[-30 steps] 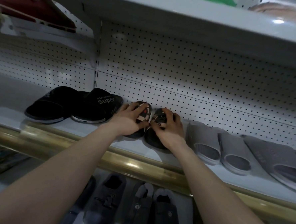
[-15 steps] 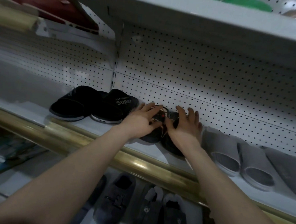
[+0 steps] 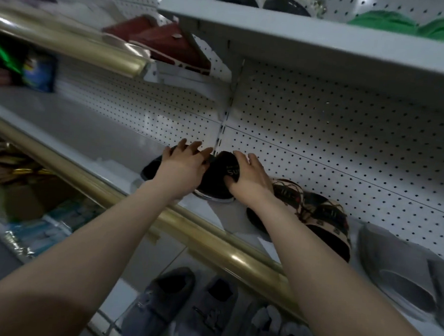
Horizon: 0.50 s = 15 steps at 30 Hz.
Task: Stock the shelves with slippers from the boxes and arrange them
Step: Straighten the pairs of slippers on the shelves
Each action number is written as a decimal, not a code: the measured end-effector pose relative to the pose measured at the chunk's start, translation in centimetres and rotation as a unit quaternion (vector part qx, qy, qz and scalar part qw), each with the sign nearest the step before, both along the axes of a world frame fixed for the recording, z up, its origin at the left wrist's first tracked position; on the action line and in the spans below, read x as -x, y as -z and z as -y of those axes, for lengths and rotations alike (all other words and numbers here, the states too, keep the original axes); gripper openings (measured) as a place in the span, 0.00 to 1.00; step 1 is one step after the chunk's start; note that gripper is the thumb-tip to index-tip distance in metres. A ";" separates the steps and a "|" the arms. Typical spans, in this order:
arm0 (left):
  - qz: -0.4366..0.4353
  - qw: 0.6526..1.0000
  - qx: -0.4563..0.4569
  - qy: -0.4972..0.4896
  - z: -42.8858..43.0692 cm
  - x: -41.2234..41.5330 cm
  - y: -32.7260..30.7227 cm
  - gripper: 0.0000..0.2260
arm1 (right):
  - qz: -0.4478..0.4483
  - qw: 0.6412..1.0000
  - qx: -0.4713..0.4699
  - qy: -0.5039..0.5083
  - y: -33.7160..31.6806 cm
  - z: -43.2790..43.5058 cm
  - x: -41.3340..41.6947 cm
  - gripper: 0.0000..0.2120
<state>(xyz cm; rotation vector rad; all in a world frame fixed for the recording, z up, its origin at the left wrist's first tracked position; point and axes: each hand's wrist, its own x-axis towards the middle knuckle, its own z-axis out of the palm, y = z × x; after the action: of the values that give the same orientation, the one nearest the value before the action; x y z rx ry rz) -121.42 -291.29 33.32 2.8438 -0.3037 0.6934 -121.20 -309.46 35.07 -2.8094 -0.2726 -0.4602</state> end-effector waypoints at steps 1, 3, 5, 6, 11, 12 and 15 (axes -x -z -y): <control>-0.016 1.000 0.007 -0.007 -0.8 0.0 0.2 0.23 | -0.013 1.000 -0.001 -0.002 0.0 -0.4 -0.4 0.34; -0.045 0.999 0.011 -0.021 -2.2 0.1 0.7 0.24 | -0.039 0.999 0.002 0.005 0.0 -1.0 -1.3 0.35; -0.069 0.997 0.010 -0.031 -3.0 0.1 1.1 0.27 | -0.062 0.998 0.009 0.017 0.1 -1.5 -2.1 0.36; -0.077 0.996 0.012 -0.032 -3.2 0.1 1.3 0.27 | -0.072 0.997 0.014 0.021 0.3 -1.7 -2.5 0.36; -0.077 0.996 0.038 -0.018 -3.8 0.0 2.7 0.28 | -0.083 0.996 0.021 0.030 1.1 -1.8 -3.3 0.37; -0.071 0.996 0.043 -0.014 -3.9 -0.2 2.9 0.28 | -0.076 0.996 0.020 0.029 1.2 -1.7 -3.4 0.36; -0.058 0.996 0.067 0.006 -4.2 -0.7 3.6 0.26 | -0.073 0.997 0.021 0.025 1.3 -1.8 -3.3 0.36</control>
<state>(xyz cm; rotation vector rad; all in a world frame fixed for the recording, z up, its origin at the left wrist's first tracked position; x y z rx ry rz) -120.68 -287.14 29.75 2.7385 -0.2454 0.5219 -117.87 -307.66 33.80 -2.8787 -0.1825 -0.2622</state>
